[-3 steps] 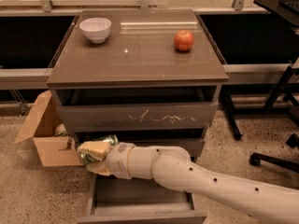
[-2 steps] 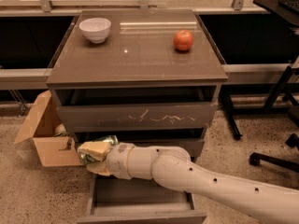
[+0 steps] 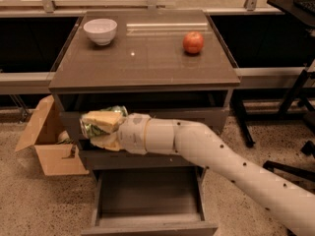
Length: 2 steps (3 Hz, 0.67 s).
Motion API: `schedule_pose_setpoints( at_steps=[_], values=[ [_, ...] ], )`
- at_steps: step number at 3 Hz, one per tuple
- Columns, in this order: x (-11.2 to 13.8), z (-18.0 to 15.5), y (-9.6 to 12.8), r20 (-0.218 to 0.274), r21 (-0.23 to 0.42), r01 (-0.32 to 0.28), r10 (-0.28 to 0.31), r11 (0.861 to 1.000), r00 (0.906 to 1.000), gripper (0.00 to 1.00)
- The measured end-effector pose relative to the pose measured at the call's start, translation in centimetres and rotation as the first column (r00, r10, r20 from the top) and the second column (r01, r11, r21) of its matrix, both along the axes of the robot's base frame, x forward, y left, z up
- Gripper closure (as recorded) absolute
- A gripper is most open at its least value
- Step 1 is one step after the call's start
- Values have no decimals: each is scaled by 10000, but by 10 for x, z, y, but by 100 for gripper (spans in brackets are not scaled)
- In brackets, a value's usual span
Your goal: Pick green can from bottom drawer and place on counter
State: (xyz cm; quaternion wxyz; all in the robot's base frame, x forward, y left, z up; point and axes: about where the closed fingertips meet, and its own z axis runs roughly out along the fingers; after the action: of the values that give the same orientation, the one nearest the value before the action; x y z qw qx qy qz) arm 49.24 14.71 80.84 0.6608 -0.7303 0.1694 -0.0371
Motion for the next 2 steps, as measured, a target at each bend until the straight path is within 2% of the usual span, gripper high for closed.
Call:
schedule_pose_setpoints(
  at_steps=[1, 2],
  values=[
    [41, 59, -27, 513, 323, 232, -249, 9992, 9984, 100],
    [41, 59, -27, 513, 325, 232, -249, 9992, 9984, 100]
  ],
)
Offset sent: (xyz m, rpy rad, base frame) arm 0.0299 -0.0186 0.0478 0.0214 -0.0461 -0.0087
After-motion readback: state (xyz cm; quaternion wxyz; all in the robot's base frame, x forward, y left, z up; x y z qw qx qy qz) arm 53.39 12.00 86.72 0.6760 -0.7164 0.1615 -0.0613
